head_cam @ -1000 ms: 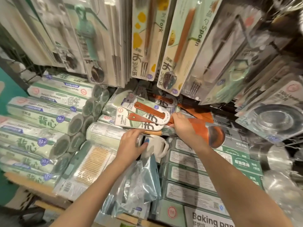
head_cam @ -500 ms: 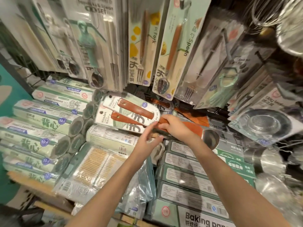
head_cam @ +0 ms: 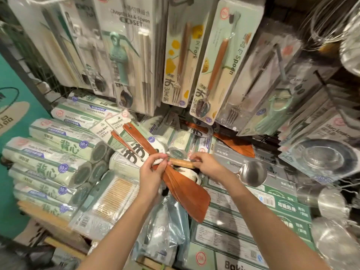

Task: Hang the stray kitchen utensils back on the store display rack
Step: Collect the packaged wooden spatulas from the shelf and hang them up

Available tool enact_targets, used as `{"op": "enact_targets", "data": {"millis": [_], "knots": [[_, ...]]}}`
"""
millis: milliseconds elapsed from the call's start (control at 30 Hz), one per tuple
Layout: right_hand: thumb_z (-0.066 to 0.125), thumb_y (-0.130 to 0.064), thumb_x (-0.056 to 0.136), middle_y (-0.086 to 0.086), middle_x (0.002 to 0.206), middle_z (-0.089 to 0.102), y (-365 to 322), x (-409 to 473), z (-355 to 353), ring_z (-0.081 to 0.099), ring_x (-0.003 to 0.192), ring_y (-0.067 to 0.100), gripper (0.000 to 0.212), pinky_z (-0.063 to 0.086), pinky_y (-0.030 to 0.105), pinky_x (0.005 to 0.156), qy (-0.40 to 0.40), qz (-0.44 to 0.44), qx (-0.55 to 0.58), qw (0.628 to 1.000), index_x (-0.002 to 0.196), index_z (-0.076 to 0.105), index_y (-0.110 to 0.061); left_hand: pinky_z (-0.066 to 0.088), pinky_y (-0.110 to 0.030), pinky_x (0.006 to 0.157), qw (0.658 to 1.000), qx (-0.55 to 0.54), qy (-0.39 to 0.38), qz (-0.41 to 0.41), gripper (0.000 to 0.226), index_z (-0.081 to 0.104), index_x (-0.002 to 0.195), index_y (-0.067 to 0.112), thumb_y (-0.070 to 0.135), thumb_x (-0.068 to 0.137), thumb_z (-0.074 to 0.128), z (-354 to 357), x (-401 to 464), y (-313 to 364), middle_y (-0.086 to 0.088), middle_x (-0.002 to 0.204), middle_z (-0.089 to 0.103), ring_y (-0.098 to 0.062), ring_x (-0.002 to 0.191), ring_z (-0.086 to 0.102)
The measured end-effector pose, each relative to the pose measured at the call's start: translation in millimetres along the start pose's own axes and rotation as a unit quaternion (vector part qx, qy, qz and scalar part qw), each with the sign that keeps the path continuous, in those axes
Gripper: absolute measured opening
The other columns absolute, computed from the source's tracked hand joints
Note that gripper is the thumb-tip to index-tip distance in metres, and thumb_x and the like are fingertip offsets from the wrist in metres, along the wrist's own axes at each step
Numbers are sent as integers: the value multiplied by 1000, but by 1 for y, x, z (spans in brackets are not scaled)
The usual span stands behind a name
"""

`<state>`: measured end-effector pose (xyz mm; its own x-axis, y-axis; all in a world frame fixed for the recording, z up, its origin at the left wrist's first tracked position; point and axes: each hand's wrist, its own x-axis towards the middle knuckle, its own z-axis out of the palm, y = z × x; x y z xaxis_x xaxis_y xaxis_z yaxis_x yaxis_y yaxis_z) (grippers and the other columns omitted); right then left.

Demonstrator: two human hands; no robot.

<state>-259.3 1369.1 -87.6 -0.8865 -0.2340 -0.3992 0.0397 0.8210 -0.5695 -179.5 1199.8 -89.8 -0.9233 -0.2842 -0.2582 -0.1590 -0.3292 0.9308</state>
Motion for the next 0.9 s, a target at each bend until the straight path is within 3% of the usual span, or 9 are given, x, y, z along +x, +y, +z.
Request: {"op": "enact_targets", "data": {"millis": [100, 300, 467, 567, 667, 733, 800, 900], "knots": [[46, -8, 94, 13, 119, 62, 6, 16, 19, 58, 105, 28, 33, 45, 31, 86, -8, 14, -127, 992, 125, 56, -10, 55, -35, 74, 1000, -16, 12, -10, 18, 68, 85, 17, 0, 83, 62, -11, -2, -9, -21, 106, 67, -28, 90, 66], [42, 2, 90, 10, 117, 57, 6, 25, 38, 55, 110, 26, 42, 45, 36, 86, 2, 12, -280, 960, 127, 50, -15, 56, -26, 71, 999, -40, 3, -18, 19, 68, 84, 12, -4, 86, 57, -24, -7, -18, -16, 103, 65, -17, 82, 69], [48, -3, 91, 9, 113, 56, 4, 12, 23, 55, 103, 27, 37, 43, 37, 80, 50, -6, -224, 973, 124, 50, -21, 55, -20, 62, 1000, -29, -3, -10, 18, 68, 88, 7, -5, 88, 55, -28, -12, -15, -18, 97, 67, -15, 79, 70], [46, 0, 91, 5, 96, 59, 0, -5, 2, 59, 85, 24, 31, 46, 39, 70, 53, -36, -165, 984, 110, 47, -23, 53, -20, 61, 1000, -15, -5, 4, 20, 69, 88, 10, -2, 89, 54, -23, -18, -9, -14, 89, 70, -16, 79, 69], [43, -2, 94, -12, 82, 54, -7, -28, -19, 51, 63, -3, 42, 41, 29, 54, 68, -49, -113, 990, 97, 41, -44, 55, -32, 76, 1000, -8, -8, 19, 19, 70, 88, 11, 0, 89, 55, -14, -29, -2, -11, 87, 72, -23, 84, 68], [40, 2, 94, -21, 86, 52, -16, -48, -29, 51, 64, -16, 54, 35, 21, 52, 73, -68, -77, 992, 98, 41, -52, 53, -42, 84, 1000, -1, -14, 22, 17, 70, 89, 9, 1, 89, 56, -7, -40, 5, -12, 89, 72, -26, 86, 67], [39, 5, 93, -17, 100, 55, -26, -67, -36, 54, 73, -19, 56, 35, 17, 56, 74, -92, -44, 992, 106, 45, -49, 51, -46, 86, 1000, -3, -13, 16, 17, 70, 89, 9, 0, 89, 56, 0, -50, 11, -8, 89, 73, -25, 86, 67], [45, 5, 89, -4, 112, 56, -48, -94, -50, 61, 96, 5, 48, 45, 27, 73, 98, -137, -34, 985, 118, 51, -33, 48, -50, 87, 1000, -18, -9, 16, 18, 69, 88, 9, 0, 89, 54, 9, -65, 20, -12, 90, 72, -31, 91, 66]]}}
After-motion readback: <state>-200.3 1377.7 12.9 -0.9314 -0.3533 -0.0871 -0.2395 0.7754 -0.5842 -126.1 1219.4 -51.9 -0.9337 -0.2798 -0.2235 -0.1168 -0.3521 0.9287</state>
